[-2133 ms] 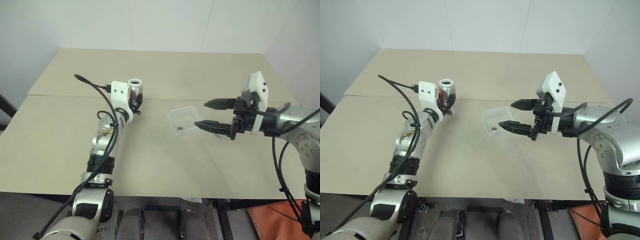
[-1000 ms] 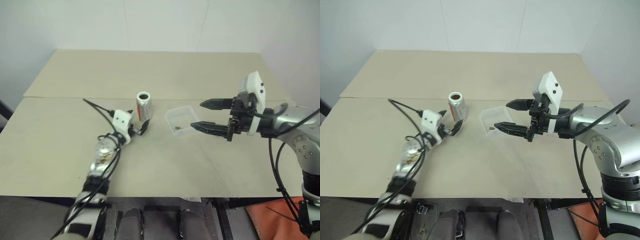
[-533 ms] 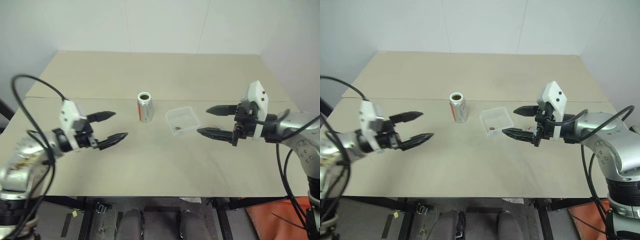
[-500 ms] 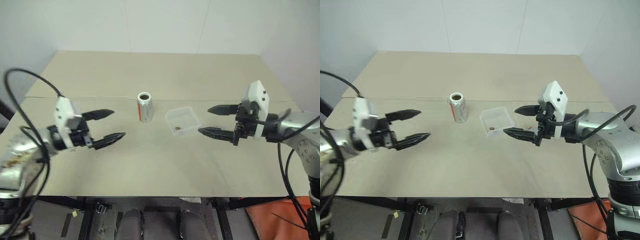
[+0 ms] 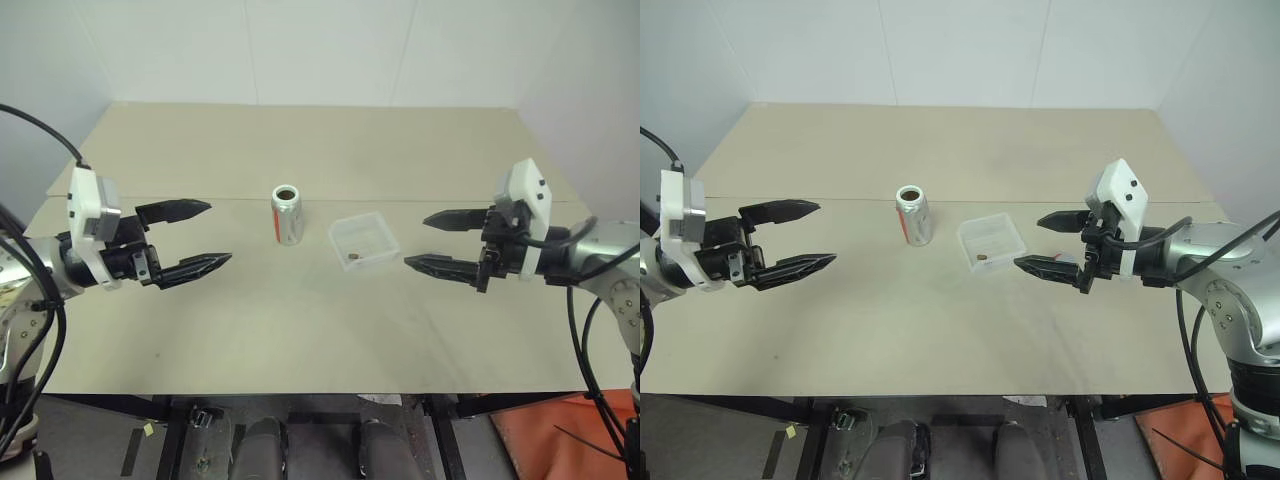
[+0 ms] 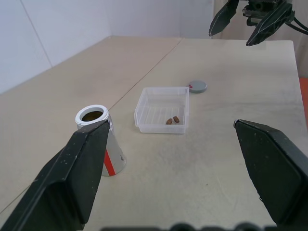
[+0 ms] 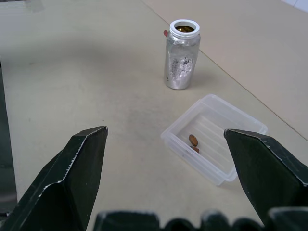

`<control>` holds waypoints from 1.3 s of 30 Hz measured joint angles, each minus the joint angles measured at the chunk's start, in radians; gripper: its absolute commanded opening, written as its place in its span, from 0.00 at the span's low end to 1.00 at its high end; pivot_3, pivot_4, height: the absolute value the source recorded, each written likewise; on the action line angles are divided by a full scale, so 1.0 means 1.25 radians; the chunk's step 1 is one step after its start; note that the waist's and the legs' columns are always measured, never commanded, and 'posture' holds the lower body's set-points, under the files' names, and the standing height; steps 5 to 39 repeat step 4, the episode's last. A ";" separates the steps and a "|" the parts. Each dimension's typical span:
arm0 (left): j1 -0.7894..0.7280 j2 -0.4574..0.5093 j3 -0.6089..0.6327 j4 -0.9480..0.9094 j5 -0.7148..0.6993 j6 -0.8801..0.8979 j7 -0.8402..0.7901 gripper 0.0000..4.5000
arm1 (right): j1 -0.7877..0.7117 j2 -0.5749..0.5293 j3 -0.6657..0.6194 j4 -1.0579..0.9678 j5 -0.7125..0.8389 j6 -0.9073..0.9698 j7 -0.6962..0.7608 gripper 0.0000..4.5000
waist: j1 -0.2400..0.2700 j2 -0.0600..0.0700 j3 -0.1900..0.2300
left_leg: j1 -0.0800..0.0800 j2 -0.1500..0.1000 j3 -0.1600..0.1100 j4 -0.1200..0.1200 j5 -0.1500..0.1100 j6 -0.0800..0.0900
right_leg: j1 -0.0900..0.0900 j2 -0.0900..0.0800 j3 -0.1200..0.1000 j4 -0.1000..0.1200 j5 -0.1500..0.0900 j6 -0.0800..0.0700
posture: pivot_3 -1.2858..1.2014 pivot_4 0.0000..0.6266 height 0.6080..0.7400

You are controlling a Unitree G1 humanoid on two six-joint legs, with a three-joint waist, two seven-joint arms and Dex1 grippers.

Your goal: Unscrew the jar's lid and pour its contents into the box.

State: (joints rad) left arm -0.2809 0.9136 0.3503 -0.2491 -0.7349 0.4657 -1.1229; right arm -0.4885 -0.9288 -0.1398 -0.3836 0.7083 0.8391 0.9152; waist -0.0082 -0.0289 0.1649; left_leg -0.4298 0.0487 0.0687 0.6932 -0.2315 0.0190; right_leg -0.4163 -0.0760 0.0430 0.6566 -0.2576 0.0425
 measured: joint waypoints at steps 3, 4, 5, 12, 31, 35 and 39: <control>0.000 0.000 0.000 -0.001 0.000 0.000 0.000 0.99 | 0.000 0.000 0.000 0.001 -0.001 -0.001 -0.003 1.00 | 0.000 0.000 0.000 | 0.000 0.000 0.000 0.000 0.000 0.000 | 0.000 0.000 0.000 0.000 0.000 0.000 | 0.52 0.24 1.00; 0.001 0.000 0.000 -0.002 0.000 0.000 0.000 0.99 | 0.000 0.000 0.000 0.001 -0.001 -0.001 -0.003 1.00 | 0.000 0.000 0.000 | 0.000 0.000 0.000 0.000 0.000 0.000 | 0.000 0.000 0.000 0.000 0.000 0.000 | 0.52 0.24 1.00; 0.001 0.000 0.000 -0.002 0.000 0.000 0.000 0.99 | 0.000 0.000 0.000 0.001 -0.001 -0.001 -0.003 1.00 | 0.000 0.000 0.000 | 0.000 0.000 0.000 0.000 0.000 0.000 | 0.000 0.000 0.000 0.000 0.000 0.000 | 0.52 0.24 1.00; 0.001 0.000 0.000 -0.002 0.000 0.000 0.000 0.99 | 0.000 0.000 0.000 0.001 -0.001 -0.001 -0.003 1.00 | 0.000 0.000 0.000 | 0.000 0.000 0.000 0.000 0.000 0.000 | 0.000 0.000 0.000 0.000 0.000 0.000 | 0.52 0.24 1.00; 0.001 0.000 0.000 -0.002 0.000 0.000 0.000 0.99 | 0.000 0.000 0.000 0.001 -0.001 -0.001 -0.003 1.00 | 0.000 0.000 0.000 | 0.000 0.000 0.000 0.000 0.000 0.000 | 0.000 0.000 0.000 0.000 0.000 0.000 | 0.52 0.24 1.00; 0.001 0.000 0.000 -0.002 0.000 0.000 0.000 0.99 | 0.000 0.000 0.000 0.001 -0.001 -0.001 -0.003 1.00 | 0.000 0.000 0.000 | 0.000 0.000 0.000 0.000 0.000 0.000 | 0.000 0.000 0.000 0.000 0.000 0.000 | 0.52 0.24 1.00; 0.001 0.000 0.000 -0.002 0.000 0.000 0.000 0.99 | 0.000 0.000 0.000 0.001 -0.001 -0.001 -0.003 1.00 | 0.000 0.000 0.000 | 0.000 0.000 0.000 0.000 0.000 0.000 | 0.000 0.000 0.000 0.000 0.000 0.000 | 0.52 0.24 1.00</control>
